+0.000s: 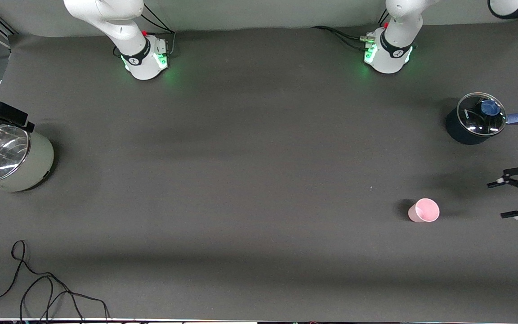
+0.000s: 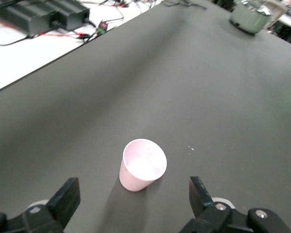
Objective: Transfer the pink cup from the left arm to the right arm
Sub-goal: 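Move the left gripper down beside the pink cup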
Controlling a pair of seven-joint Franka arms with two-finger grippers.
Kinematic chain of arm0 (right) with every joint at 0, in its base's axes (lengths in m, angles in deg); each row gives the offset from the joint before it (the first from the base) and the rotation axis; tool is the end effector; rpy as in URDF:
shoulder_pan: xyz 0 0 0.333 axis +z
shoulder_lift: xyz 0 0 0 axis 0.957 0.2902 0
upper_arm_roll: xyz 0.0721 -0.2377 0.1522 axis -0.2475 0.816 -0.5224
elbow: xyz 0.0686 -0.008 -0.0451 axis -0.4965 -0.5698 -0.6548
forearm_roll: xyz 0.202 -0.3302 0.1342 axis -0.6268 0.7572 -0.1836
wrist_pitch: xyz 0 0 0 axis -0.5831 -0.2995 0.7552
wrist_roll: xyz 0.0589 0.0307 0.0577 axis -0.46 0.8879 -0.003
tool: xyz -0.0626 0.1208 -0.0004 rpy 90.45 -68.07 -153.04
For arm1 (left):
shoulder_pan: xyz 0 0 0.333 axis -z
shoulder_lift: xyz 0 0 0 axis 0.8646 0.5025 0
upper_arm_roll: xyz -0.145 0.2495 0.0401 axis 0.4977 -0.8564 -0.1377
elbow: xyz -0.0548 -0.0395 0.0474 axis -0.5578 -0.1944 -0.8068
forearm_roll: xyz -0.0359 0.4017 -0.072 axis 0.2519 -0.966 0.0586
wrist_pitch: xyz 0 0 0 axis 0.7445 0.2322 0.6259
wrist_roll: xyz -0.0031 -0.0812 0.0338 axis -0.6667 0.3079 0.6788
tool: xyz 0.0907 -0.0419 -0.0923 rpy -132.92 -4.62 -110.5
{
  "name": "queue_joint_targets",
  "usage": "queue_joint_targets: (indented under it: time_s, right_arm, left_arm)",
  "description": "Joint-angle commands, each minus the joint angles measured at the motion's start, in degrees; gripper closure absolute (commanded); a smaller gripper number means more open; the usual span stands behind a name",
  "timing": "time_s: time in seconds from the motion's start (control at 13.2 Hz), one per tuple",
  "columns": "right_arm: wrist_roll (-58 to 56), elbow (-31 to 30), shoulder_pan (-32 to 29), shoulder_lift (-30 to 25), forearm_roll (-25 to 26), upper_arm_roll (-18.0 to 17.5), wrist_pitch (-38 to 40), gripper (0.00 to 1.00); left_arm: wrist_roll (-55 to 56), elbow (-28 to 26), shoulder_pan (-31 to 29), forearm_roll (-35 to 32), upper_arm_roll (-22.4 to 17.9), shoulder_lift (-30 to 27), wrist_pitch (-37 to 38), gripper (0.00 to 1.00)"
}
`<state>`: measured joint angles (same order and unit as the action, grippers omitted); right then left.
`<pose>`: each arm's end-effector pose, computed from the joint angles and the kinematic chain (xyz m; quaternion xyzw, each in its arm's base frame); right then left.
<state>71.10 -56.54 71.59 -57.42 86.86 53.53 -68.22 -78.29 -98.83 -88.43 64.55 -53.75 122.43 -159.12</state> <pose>0.5637 -0.0450 0.5835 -0.9987 0.0431 0.0263 0.0106 0.6497 0.2333 0.2517 0.7736 -0.4445 0.2849 0.3504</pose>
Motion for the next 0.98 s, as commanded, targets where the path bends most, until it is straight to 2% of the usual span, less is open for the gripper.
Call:
queue_joint_targets:
  time_s: [0.0,0.45,0.91]
  right_arm:
    - [-0.39,0.95,-0.22,0.40,0.91,-0.20,0.82,0.00]
    - [-0.48,0.86,-0.22,0.40,0.91,-0.20,0.82,0.00]
    - [-0.48,0.95,-0.22,0.40,0.91,-0.20,0.82,0.00]
  left_arm:
    - [-11.22,2.31,-1.55,4.58,0.60,6.13,1.76,0.00]
    - [-31.01,1.08,-2.78,10.56,0.60,14.75,2.90,0.00]
    - [-39.04,0.82,-2.87,14.61,0.60,19.95,2.99,0.00]
